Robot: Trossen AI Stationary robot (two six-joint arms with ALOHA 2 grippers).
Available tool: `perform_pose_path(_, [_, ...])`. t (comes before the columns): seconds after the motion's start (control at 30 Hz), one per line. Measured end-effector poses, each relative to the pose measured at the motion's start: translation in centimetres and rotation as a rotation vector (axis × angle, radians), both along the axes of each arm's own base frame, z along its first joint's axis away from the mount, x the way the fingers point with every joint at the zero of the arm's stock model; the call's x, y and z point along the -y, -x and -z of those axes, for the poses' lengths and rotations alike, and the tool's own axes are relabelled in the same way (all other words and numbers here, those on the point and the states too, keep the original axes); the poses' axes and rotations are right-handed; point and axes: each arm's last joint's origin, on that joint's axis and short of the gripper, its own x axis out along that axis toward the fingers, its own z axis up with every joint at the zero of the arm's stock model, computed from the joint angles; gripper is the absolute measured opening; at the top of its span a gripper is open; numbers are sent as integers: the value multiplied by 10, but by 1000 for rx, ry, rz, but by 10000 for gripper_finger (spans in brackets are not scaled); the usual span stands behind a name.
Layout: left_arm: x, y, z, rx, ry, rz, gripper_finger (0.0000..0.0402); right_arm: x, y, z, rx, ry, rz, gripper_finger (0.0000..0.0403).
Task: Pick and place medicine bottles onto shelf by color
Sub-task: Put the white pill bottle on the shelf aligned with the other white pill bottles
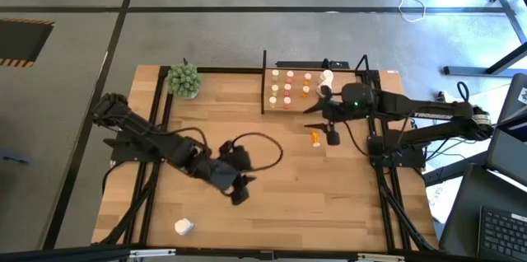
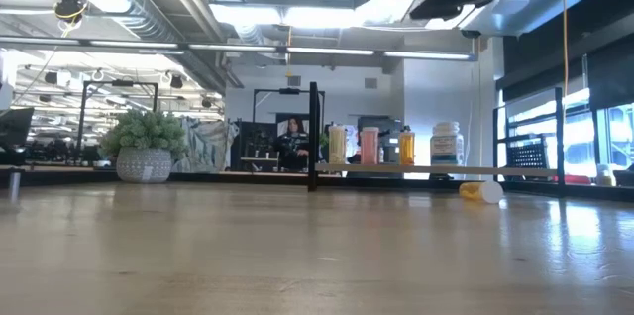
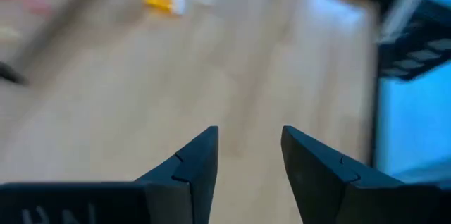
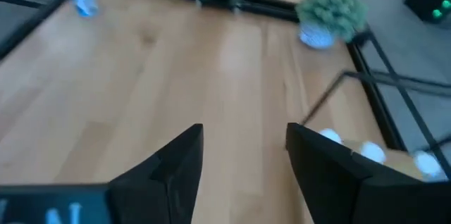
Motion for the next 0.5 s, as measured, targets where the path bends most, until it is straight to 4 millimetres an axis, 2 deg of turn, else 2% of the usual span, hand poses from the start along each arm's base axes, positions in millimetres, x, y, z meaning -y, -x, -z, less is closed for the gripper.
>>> perform_pose_path(0.23, [35, 29, 6, -118, 260, -30, 150, -18, 3, -4, 32, 4, -220, 207])
perform_pose_path(0.5, [72, 67, 15, -332, 505, -61, 150, -27, 5, -4, 39, -105, -430, 207])
